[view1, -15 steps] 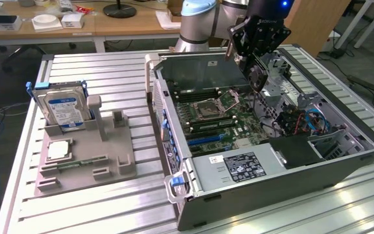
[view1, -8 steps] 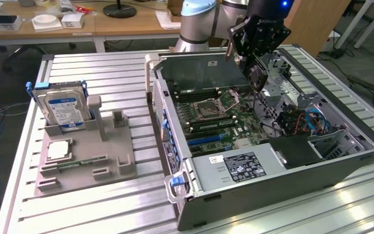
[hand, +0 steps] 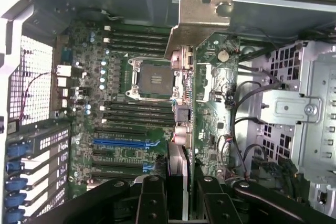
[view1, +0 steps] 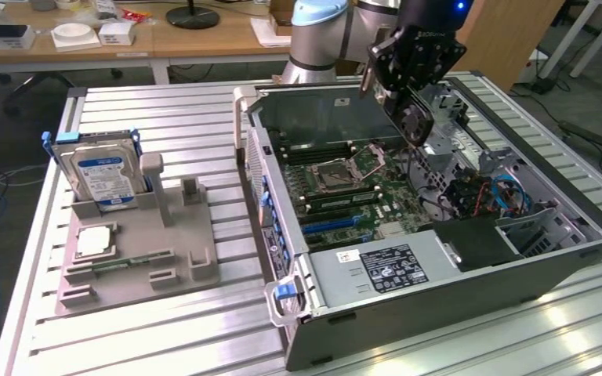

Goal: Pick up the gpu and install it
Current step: 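Insert the gpu into the slot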

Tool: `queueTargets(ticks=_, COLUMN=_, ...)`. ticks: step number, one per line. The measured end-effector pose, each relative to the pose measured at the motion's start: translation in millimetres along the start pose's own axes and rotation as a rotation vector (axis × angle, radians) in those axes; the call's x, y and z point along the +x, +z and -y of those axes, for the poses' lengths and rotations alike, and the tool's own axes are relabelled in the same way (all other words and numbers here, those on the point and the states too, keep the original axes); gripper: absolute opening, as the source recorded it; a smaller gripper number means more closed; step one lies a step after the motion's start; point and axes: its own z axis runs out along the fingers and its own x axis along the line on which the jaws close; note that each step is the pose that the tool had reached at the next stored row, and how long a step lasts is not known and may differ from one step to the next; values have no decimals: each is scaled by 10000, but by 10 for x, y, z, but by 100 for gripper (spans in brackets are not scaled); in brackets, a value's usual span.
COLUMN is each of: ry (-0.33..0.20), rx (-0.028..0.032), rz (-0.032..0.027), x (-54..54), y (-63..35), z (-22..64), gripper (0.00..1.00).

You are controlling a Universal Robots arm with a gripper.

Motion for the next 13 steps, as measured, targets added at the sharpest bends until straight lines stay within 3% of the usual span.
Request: queueTargets(ticks=13, ry=-1314, rx=-35, rz=-40, x=0, y=0, z=1, gripper=27)
